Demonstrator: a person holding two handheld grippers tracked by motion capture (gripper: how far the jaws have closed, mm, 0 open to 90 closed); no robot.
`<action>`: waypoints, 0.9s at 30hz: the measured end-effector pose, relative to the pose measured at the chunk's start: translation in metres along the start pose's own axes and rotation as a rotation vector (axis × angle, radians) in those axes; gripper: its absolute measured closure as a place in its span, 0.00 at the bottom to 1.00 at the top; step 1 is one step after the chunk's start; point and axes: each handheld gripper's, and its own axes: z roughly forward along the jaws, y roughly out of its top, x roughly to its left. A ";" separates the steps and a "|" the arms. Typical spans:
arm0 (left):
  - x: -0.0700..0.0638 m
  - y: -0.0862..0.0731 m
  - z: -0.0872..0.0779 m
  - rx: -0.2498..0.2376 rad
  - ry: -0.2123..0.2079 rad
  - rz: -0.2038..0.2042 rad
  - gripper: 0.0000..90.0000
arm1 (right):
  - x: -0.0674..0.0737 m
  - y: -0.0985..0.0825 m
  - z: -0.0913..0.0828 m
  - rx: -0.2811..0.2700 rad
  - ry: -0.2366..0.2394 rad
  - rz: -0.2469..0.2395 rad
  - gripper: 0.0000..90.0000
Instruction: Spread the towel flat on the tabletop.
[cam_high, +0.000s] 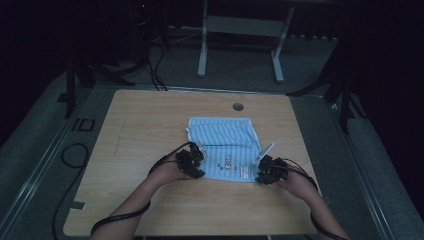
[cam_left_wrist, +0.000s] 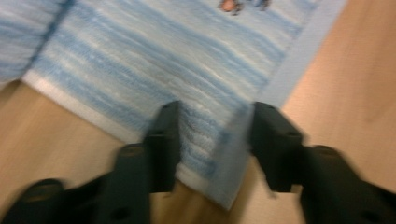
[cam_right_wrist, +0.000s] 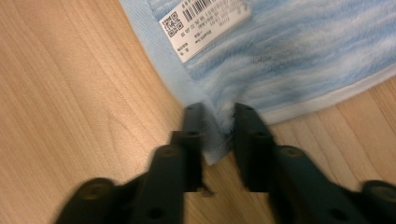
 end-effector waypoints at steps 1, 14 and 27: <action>-0.002 0.001 0.000 -0.001 -0.009 -0.002 0.90 | 0.001 0.003 0.000 0.012 -0.001 -0.020 0.90; -0.066 -0.009 -0.096 -0.138 0.020 0.054 0.93 | 0.052 -0.012 -0.087 -0.131 -0.080 -0.140 0.91; -0.121 -0.059 -0.094 -0.104 -0.148 0.083 0.64 | 0.111 -0.062 -0.117 -0.189 0.004 -0.163 0.69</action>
